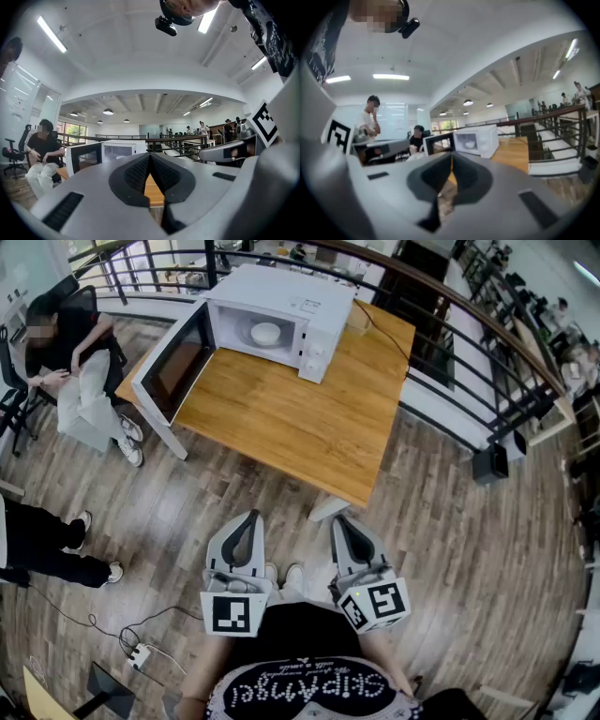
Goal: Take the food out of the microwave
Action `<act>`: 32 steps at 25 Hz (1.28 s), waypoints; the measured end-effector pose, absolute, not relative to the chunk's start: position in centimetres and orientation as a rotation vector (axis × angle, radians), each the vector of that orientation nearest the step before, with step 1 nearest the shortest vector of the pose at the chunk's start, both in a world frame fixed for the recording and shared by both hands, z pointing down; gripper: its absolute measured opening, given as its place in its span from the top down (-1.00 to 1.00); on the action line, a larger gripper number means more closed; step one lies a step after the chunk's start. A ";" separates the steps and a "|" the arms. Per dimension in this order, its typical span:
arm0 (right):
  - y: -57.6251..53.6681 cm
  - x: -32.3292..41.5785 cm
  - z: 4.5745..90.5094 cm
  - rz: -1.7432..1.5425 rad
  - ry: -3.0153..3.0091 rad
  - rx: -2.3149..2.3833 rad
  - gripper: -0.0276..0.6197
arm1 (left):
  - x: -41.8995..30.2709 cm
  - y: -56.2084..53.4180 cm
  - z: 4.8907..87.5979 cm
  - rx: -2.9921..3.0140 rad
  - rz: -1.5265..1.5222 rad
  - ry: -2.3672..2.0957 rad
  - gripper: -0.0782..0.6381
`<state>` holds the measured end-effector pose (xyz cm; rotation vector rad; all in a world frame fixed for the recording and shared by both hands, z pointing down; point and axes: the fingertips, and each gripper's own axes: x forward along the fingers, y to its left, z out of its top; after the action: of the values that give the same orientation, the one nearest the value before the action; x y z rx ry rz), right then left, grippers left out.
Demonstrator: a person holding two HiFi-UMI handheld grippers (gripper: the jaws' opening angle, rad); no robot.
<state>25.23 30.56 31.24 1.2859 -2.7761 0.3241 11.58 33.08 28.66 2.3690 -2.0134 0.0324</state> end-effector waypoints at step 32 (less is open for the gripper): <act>29.8 28.9 32.7 0.285 -2.816 1.185 0.81 | 13.5 32.7 28.5 2.284 0.000 -2.152 0.69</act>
<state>28.86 29.82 32.68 1.1850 -2.8164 0.2846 13.50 32.65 28.48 2.2843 -2.1524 0.0004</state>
